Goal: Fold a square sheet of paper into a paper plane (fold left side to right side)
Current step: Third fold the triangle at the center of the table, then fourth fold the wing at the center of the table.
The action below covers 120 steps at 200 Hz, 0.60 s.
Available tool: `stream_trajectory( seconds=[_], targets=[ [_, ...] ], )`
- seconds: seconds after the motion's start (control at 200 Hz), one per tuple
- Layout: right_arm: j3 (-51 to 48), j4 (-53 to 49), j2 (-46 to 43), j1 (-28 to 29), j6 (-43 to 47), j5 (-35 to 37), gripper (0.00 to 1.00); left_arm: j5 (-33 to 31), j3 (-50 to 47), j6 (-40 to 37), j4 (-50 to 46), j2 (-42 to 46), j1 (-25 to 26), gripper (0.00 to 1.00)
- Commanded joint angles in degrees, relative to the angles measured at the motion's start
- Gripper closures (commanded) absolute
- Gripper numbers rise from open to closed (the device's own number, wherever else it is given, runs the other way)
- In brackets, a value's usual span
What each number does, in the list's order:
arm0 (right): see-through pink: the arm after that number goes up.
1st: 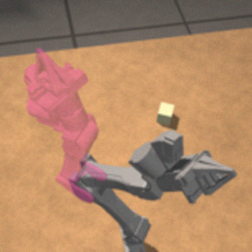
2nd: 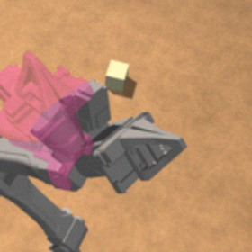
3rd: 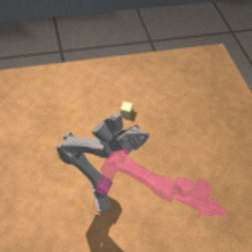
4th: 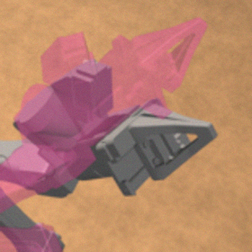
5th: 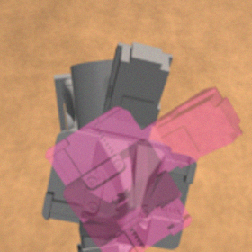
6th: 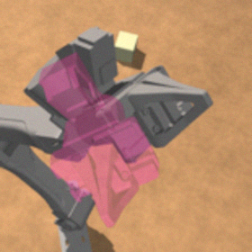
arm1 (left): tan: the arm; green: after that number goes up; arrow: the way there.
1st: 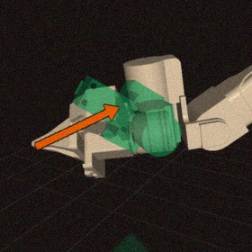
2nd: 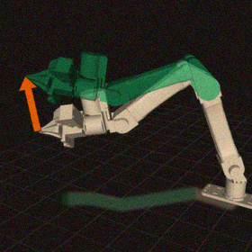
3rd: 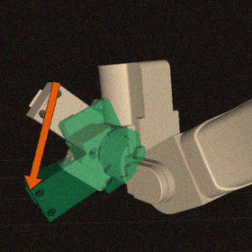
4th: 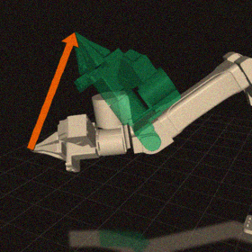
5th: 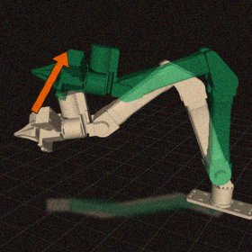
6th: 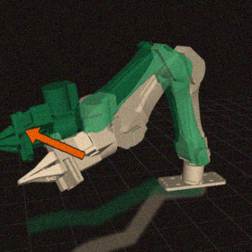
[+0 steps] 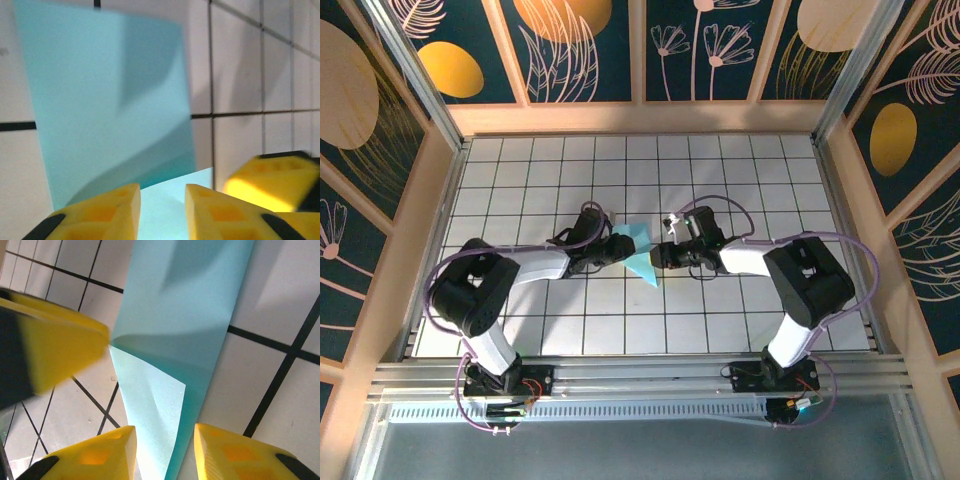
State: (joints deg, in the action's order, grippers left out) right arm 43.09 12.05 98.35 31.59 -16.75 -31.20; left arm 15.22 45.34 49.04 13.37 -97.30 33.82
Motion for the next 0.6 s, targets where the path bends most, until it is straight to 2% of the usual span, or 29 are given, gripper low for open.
stream_trajectory(
  seconds=[0.0,0.2,0.35,0.505,0.596],
  targets=[
    [0.9,2.5,2.1,0.1,1.6,-3.5,0.62,-2.2,-0.1,0.0,-2.0,3.4,-2.6,0.66],
    [1.1,3.9,3.7,0.0,1.7,-4.5,0.61,-0.6,-2.8,1.6,-0.3,4.1,-6.4,0.58],
    [2.3,4.6,5.2,0.0,1.5,-5.7,0.67,1.6,-3.3,2.8,1.6,3.2,-8.0,0.54],
    [3.0,4.0,4.8,0.0,1.5,-6.1,0.85,3.5,-3.3,3.8,3.5,1.7,-8.7,0.48],
    [2.6,3.8,3.1,-1.9,1.4,-6.1,0.94,5.2,-3.8,4.9,5.7,0.7,-9.3,0.46]
  ],
)
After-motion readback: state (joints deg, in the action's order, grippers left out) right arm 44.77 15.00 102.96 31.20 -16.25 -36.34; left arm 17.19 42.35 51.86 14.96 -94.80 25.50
